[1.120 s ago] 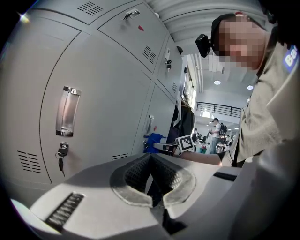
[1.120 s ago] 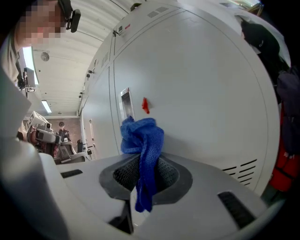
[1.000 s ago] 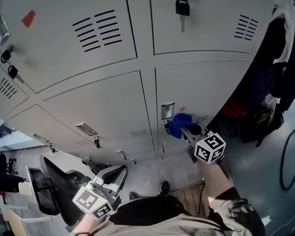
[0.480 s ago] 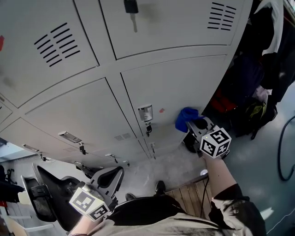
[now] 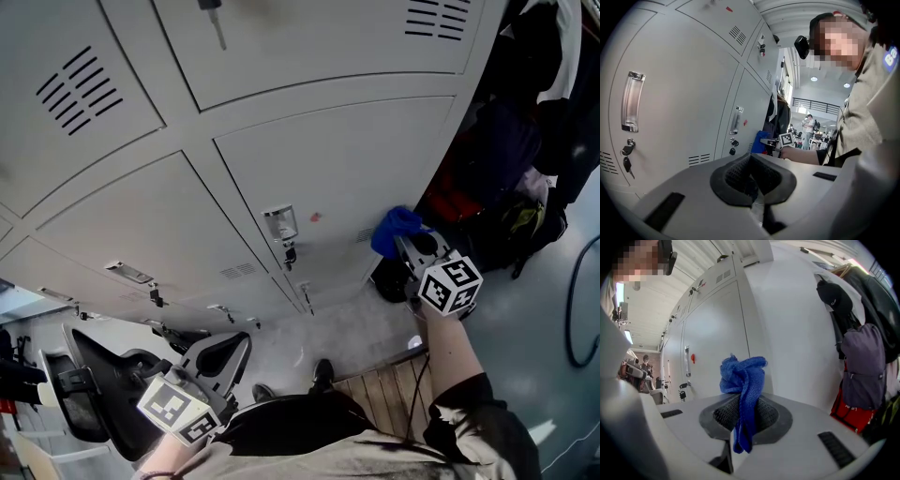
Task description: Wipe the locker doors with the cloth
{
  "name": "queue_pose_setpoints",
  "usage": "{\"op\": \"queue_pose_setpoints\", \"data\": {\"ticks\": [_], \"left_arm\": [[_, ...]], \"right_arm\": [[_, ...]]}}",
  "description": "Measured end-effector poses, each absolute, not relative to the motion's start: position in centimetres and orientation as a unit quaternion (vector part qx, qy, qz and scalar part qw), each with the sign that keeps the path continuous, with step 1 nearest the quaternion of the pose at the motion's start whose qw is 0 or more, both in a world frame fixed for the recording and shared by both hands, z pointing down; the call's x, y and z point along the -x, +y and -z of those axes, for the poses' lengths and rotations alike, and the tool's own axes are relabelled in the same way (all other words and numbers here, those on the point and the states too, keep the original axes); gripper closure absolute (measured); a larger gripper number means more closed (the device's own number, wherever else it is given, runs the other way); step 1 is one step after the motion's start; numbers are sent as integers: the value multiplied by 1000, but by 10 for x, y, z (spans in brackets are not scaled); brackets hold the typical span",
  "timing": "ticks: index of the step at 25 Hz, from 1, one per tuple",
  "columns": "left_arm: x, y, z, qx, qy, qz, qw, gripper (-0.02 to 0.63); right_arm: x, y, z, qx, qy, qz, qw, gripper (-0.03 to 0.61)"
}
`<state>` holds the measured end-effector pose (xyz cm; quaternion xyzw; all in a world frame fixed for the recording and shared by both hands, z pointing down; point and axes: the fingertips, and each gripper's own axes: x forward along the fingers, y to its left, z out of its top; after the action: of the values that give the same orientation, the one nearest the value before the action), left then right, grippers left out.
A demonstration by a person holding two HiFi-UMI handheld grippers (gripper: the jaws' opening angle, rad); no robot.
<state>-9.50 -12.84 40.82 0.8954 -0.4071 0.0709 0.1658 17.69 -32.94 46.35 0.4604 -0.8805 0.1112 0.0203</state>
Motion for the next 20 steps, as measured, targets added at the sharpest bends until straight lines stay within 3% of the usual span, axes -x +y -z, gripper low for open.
{"op": "queue_pose_setpoints", "data": {"ticks": [7, 20], "left_arm": [[101, -121, -409, -893, -412, -71, 164, 614], [149, -101, -402, -892, -419, -64, 159, 614]], "right_arm": [[-173, -311, -481, -461, -877, -137, -1, 525], [-16, -257, -512, -358, -912, -198, -12, 525]]}}
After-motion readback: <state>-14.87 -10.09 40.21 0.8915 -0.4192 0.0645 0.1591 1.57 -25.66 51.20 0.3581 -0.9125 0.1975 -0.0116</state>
